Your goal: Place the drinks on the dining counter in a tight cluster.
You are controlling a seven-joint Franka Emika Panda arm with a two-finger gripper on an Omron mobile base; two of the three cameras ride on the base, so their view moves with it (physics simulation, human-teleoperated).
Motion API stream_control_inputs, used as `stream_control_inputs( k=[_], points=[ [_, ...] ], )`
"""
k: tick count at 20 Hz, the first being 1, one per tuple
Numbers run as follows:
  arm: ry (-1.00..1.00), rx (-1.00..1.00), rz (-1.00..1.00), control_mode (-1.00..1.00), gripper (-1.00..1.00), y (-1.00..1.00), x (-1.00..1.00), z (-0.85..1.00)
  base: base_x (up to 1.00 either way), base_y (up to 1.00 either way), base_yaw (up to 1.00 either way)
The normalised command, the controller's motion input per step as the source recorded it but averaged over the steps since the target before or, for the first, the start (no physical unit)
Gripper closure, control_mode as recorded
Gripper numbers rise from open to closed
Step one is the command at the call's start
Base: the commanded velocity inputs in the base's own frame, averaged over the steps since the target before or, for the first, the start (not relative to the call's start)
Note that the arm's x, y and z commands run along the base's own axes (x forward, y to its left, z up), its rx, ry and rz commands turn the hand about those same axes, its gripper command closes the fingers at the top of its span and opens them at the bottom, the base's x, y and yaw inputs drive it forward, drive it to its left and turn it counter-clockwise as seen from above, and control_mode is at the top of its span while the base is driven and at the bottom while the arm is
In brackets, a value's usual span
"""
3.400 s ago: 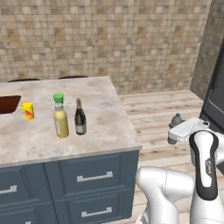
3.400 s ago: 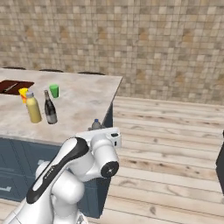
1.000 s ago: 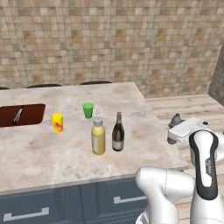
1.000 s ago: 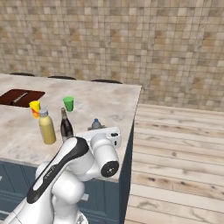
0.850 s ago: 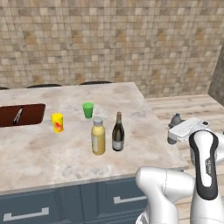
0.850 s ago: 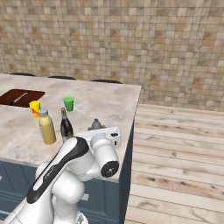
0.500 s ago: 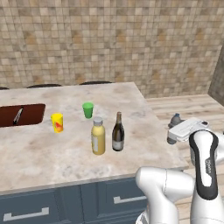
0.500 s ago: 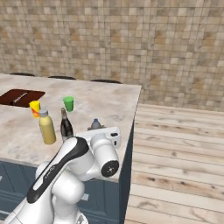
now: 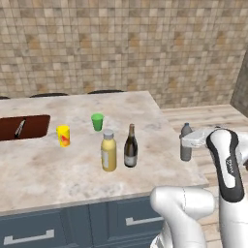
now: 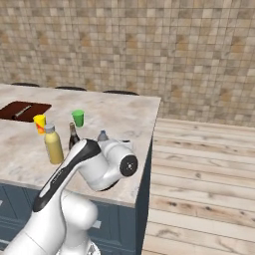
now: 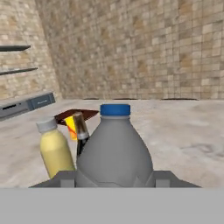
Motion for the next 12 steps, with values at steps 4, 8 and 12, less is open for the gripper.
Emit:
stream_control_inputs(
  k=[4,8,12],
  points=[
    [0.09,0.13,0.29,-1.00,1.00,0.03,-0.09,-0.01,0.00,0.00,0.00],
    [-0.14,0.10,0.24,-1.00,1.00,0.15,-0.12,-0.06,0.00,0.00,0.00],
    [-0.24,0.05,0.19,-1.00,1.00,0.25,-0.05,-0.01,0.00,0.00,0.00]
  ],
)
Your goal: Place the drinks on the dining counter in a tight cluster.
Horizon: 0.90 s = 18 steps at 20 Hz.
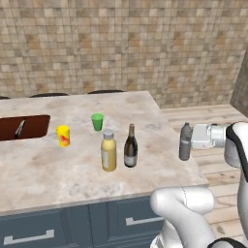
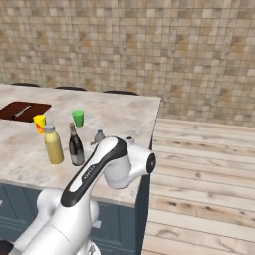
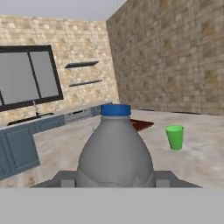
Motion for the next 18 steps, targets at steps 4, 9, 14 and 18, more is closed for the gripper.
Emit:
stream_control_inputs(
  k=[4,9,14,18],
  points=[
    [-0.17,0.02,0.19,-1.00,1.00,0.21,-0.02,0.00,0.00,0.00,0.00],
    [-0.21,0.00,0.13,-1.00,1.00,0.21,0.00,0.00,0.00,0.00,0.00],
    [-0.22,0.00,0.10,-1.00,1.00,0.06,0.01,0.00,0.00,0.00,0.00],
    [-0.24,0.00,0.10,-1.00,1.00,0.06,0.05,0.00,0.00,0.00,0.00]
  ],
)
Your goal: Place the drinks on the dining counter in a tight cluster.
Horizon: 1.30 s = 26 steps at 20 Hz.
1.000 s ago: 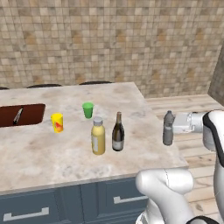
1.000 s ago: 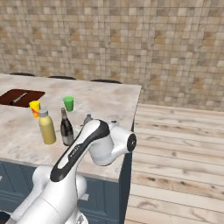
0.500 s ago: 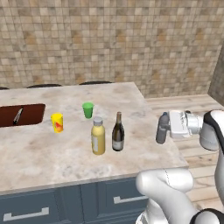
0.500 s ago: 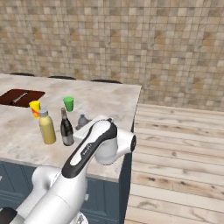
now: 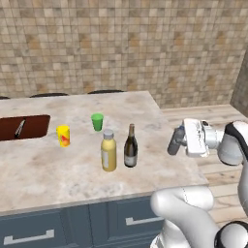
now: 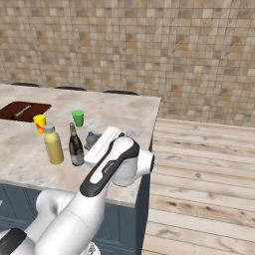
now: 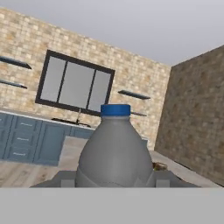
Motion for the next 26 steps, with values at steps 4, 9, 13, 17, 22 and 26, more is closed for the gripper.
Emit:
stream_control_inputs(
  k=[4,9,13,17,22,26],
  points=[
    [-0.07,0.00,0.10,-1.00,1.00,0.07,0.14,0.00,0.00,0.00,0.00],
    [0.01,0.00,0.08,-1.00,1.00,0.05,0.18,0.00,0.00,0.00,0.00],
    [0.03,0.00,0.07,-1.00,1.00,0.03,0.18,-0.06,0.00,0.00,0.00],
    [0.00,0.00,0.07,-1.00,1.00,0.07,0.13,-0.17,0.00,0.00,0.00],
    [0.00,-0.03,0.05,-1.00,1.00,0.13,0.10,-0.16,0.00,0.00,0.00],
    [0.03,-0.03,0.03,-1.00,1.00,0.09,0.08,-0.03,0.00,0.00,0.00]
  ],
)
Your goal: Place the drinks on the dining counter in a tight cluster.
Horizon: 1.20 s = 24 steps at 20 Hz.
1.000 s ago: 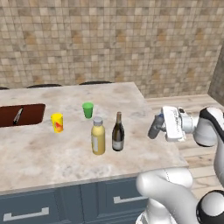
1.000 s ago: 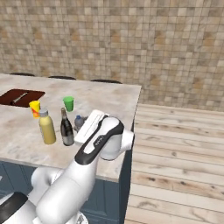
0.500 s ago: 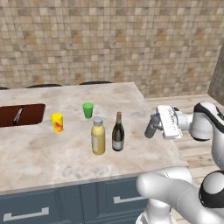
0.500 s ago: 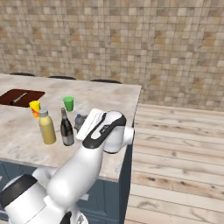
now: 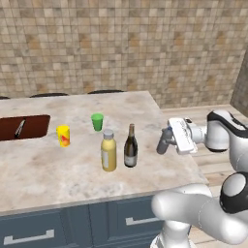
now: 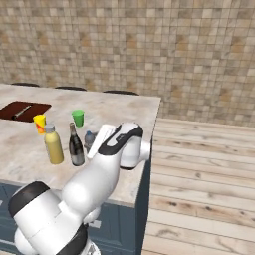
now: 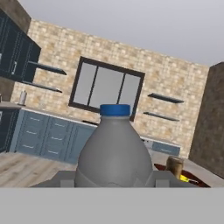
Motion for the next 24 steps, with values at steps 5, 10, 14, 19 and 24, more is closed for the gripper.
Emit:
stream_control_inputs(
  k=[5,10,14,19,24],
  points=[
    [0.04,-0.04,0.02,-1.00,1.00,0.02,0.00,-0.02,0.00,0.00,0.00],
    [0.01,-0.04,0.00,-1.00,1.00,0.00,0.00,-0.04,0.00,0.00,0.00],
    [0.01,-0.03,0.00,-1.00,1.00,0.00,0.00,-0.04,0.00,0.00,0.00],
    [0.02,-0.04,0.00,-1.00,1.00,0.03,0.00,-0.11,0.00,0.00,0.00],
    [0.04,-0.02,0.00,-1.00,1.00,0.11,0.00,-0.13,0.00,0.00,0.00]
  ],
)
